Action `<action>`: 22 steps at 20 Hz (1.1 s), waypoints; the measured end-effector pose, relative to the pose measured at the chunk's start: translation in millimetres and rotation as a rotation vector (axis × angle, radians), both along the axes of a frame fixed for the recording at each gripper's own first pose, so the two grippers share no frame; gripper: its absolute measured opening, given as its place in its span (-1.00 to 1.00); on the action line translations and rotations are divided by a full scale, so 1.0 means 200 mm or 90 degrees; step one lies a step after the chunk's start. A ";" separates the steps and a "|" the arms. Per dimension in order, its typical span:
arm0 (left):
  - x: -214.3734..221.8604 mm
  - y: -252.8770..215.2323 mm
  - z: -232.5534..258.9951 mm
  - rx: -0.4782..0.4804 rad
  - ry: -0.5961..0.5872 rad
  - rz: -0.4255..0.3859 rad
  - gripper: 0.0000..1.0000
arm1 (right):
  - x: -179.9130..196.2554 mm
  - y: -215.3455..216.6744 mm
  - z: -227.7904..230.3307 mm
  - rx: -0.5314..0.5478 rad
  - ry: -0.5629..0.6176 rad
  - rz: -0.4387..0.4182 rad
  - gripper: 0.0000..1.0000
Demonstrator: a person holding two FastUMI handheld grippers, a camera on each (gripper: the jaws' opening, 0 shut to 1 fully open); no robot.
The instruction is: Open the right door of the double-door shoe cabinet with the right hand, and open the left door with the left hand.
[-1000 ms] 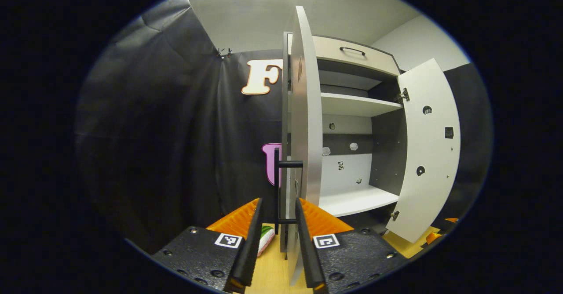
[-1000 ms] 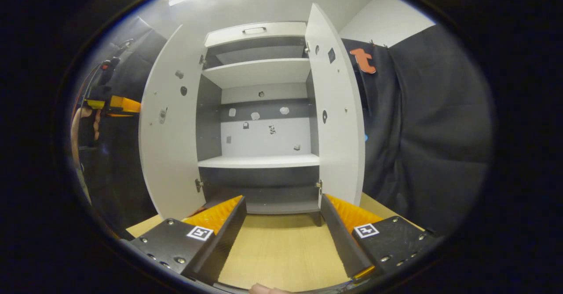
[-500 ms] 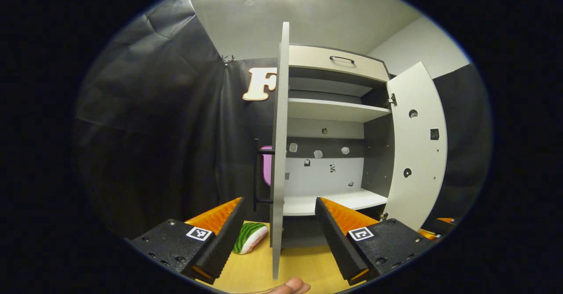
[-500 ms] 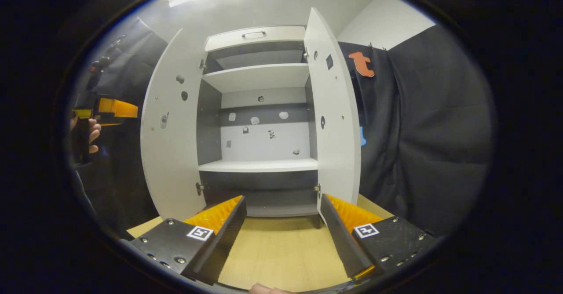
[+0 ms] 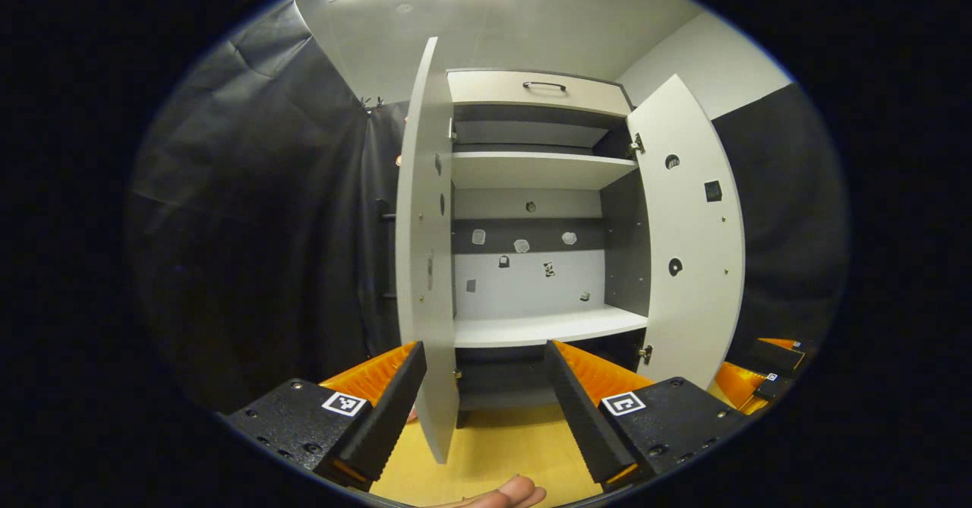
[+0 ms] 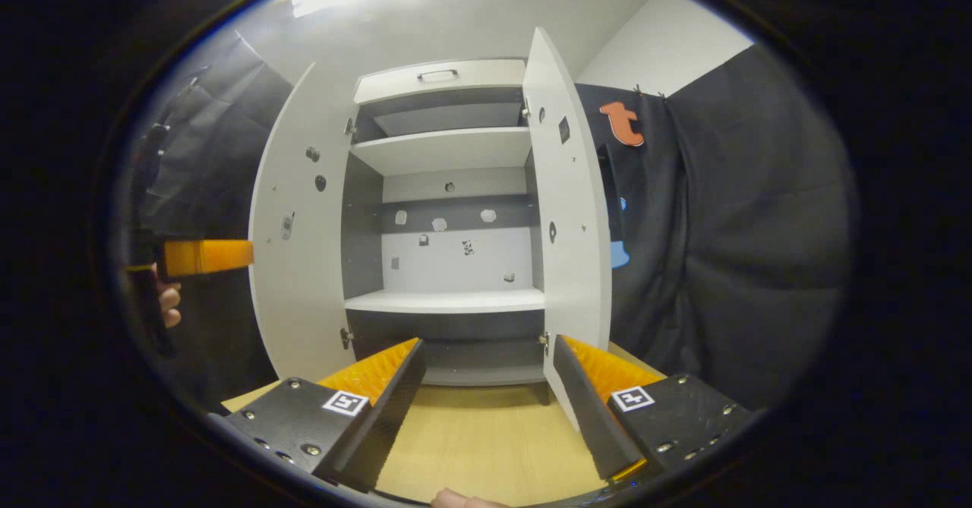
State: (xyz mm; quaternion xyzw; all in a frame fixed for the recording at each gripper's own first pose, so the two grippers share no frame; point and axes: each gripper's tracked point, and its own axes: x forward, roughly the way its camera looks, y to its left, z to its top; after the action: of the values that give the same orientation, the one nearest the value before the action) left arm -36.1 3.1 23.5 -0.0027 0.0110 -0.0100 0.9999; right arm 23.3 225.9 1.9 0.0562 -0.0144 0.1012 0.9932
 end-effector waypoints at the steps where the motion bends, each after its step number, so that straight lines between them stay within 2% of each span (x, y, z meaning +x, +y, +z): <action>1: -0.01 -0.03 -0.03 -0.013 0.002 -0.004 0.94 | -0.01 -0.01 0.01 0.000 -0.004 -0.003 1.00; 3: -0.02 -0.08 -0.09 -0.027 0.006 -0.014 0.94 | -0.02 -0.02 0.03 -0.002 -0.013 -0.004 1.00; 7: 0.00 -0.08 -0.14 -0.012 0.019 -0.011 0.90 | -0.04 -0.06 0.04 -0.006 -0.021 -0.005 1.00; 13: 0.02 -0.04 -0.15 -0.011 0.020 0.002 0.93 | -0.06 -0.07 0.06 0.003 -0.027 -0.007 1.00; 14: 0.01 -0.05 -0.15 -0.015 0.020 -0.003 0.99 | -0.07 -0.07 0.06 0.001 -0.026 -0.006 1.00; 15: 0.00 -0.05 -0.14 -0.022 0.017 -0.007 0.94 | -0.07 -0.07 0.07 -0.001 -0.029 -0.007 1.00; 18: -0.01 -0.02 -0.14 -0.014 0.012 0.007 0.93 | -0.09 -0.06 0.09 -0.007 -0.031 -0.006 1.00; 22: -0.02 -0.04 -0.14 -0.029 0.013 -0.002 0.94 | -0.10 -0.05 0.11 -0.007 -0.036 0.002 1.00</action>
State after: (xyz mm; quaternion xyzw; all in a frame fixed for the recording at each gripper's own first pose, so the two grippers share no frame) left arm -40.2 -5.1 -3.6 -0.0255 0.0211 -0.0118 0.9994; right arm 3.9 216.6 24.2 0.0475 -0.0421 0.1044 0.9925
